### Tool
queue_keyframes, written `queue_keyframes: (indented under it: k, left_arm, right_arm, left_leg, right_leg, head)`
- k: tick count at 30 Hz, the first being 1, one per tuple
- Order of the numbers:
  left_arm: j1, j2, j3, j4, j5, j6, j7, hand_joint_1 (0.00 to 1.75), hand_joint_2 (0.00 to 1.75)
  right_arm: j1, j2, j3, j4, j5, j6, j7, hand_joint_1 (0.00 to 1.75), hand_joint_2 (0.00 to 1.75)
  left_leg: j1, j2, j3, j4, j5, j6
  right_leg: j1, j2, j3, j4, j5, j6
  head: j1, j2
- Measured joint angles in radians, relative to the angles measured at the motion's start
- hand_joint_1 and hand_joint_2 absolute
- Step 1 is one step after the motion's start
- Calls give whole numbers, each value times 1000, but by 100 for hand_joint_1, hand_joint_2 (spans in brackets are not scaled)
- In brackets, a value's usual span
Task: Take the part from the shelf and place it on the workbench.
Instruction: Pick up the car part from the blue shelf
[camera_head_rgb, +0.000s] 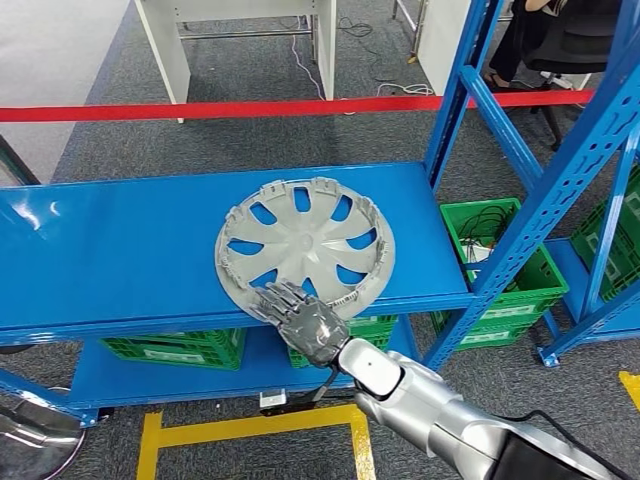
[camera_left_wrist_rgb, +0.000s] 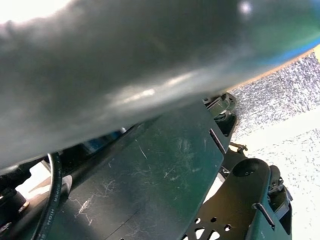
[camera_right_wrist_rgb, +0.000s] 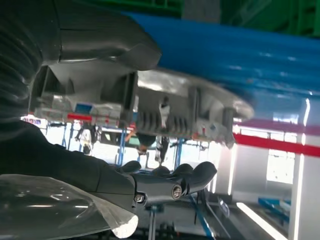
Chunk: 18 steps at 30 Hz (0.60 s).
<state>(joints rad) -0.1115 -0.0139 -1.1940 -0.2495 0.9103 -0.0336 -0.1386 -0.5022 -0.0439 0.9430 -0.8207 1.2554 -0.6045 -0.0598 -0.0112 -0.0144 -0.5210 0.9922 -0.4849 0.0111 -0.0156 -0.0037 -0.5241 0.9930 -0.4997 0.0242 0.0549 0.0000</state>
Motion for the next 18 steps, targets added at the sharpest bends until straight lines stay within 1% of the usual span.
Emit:
queue_keyframes:
  k: [9, 18]
  left_arm:
    - [8, 4, 1, 0, 1, -1, -4, 0, 0]
    - [13, 6, 2, 0, 1, -3, -12, 0, 0]
  right_arm:
    - [-5, 0, -6, 26, -74, 73, 0, 0, 175]
    - [-12, 0, -14, 41, -92, 82, 5, 0, 175]
  left_leg:
    - [0, 0, -1, 0, 0, 0]
    - [0, 0, -1, 0, 0, 0]
  right_leg:
    - [0, 0, -1, 0, 0, 0]
    - [0, 0, -1, 0, 0, 0]
  head:
    - [0, 0]
    - [0, 0]
